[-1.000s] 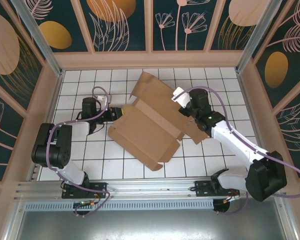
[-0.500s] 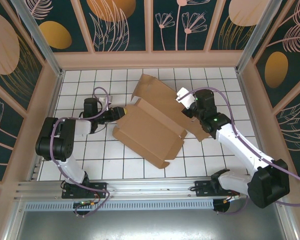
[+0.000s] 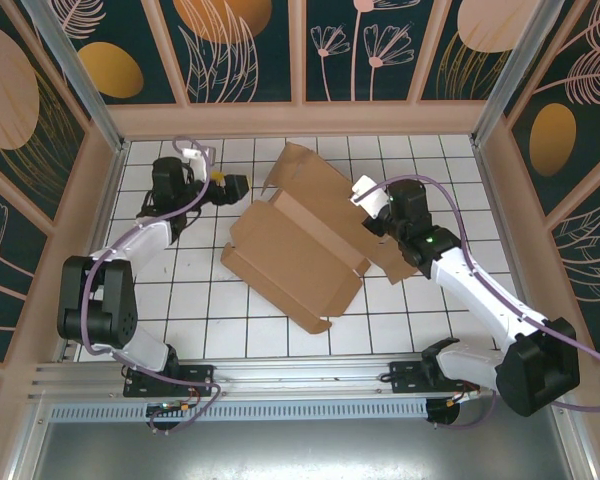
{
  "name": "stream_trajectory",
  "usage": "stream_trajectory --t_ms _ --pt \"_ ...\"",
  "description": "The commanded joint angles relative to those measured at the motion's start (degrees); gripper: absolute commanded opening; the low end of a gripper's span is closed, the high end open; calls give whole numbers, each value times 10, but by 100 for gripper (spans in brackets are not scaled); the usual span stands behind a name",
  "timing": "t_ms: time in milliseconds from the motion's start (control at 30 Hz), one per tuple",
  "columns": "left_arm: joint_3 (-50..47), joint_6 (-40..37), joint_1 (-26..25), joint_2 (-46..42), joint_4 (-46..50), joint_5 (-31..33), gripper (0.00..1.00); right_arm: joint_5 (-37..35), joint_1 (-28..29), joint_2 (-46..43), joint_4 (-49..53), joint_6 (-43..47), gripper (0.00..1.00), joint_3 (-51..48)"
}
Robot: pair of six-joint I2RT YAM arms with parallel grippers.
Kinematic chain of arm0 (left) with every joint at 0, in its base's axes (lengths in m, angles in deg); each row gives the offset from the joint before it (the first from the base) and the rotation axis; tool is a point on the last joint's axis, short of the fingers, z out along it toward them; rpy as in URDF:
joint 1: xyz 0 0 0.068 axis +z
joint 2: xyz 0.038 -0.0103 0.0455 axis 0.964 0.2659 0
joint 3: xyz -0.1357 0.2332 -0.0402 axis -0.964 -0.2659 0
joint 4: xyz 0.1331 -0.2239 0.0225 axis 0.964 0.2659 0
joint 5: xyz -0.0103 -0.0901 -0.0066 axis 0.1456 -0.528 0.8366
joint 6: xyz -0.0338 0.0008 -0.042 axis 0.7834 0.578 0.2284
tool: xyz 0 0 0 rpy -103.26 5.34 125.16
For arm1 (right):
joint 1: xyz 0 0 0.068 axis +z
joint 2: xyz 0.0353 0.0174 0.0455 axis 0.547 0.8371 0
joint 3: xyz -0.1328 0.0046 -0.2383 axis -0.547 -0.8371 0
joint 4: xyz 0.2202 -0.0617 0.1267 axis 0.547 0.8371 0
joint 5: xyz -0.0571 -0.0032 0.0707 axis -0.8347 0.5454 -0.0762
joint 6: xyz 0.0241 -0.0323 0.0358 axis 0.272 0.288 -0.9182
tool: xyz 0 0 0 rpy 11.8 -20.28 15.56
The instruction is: Fold the paper box
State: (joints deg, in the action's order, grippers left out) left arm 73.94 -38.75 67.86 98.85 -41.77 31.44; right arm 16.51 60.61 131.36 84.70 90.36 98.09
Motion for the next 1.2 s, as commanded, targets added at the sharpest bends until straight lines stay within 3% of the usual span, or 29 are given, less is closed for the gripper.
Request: stream_trajectory --t_ms 0,200,633,967,1167 --pt "50 -55 0 19 45 17 98 -54 20 9 -5 11 0 3" --pt "72 -43 4 37 46 34 97 -147 59 23 -41 49 0 -20" --pt "75 2 14 116 49 -27 97 -178 90 56 -95 137 0 -59" --pt "68 31 15 169 24 -40 94 -298 139 76 -291 238 0 -120" --pt "72 42 14 184 20 -29 94 -379 167 116 -470 335 0 -154"
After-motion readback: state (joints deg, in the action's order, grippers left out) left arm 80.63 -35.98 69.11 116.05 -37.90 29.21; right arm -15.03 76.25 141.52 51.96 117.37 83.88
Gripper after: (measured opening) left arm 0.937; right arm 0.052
